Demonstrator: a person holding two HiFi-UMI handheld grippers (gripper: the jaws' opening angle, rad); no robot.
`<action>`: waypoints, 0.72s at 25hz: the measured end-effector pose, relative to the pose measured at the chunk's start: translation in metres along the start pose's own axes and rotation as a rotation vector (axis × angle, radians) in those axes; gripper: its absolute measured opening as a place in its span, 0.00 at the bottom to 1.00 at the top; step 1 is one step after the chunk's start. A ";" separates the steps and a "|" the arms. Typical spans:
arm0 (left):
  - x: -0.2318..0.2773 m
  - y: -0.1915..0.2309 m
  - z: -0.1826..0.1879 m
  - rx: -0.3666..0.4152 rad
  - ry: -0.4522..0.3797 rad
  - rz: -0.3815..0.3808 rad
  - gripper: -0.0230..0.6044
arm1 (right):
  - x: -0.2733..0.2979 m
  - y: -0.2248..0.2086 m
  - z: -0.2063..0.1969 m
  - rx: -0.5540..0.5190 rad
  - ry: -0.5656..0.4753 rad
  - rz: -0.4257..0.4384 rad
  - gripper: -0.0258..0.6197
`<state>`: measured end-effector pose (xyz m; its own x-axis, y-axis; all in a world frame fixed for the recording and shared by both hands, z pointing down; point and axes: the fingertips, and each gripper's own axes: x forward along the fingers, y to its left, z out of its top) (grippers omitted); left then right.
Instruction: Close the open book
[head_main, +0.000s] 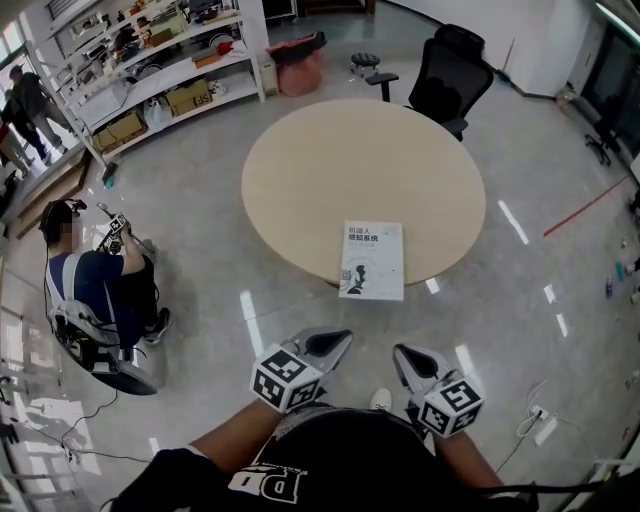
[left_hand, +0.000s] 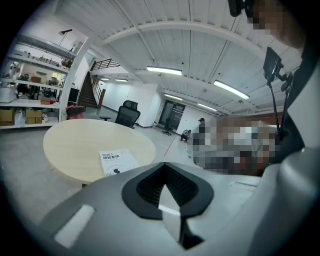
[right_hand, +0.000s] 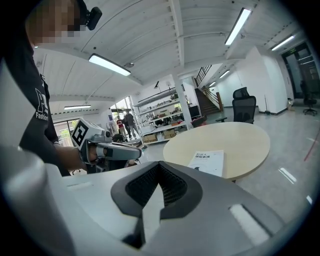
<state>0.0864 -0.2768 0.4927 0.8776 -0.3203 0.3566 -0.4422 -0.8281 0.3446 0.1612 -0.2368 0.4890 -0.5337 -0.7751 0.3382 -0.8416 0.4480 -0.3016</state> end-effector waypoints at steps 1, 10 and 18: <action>-0.001 0.002 -0.001 -0.002 -0.002 0.003 0.05 | 0.002 0.000 -0.001 -0.005 0.002 0.002 0.05; -0.001 -0.006 -0.009 0.041 0.011 0.015 0.05 | 0.007 -0.002 -0.004 -0.018 0.021 0.019 0.05; -0.010 -0.008 -0.004 0.034 0.009 0.026 0.05 | 0.006 0.006 -0.001 -0.026 0.030 0.034 0.05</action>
<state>0.0801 -0.2650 0.4901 0.8641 -0.3381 0.3729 -0.4585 -0.8345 0.3058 0.1530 -0.2377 0.4903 -0.5640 -0.7458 0.3546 -0.8246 0.4857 -0.2900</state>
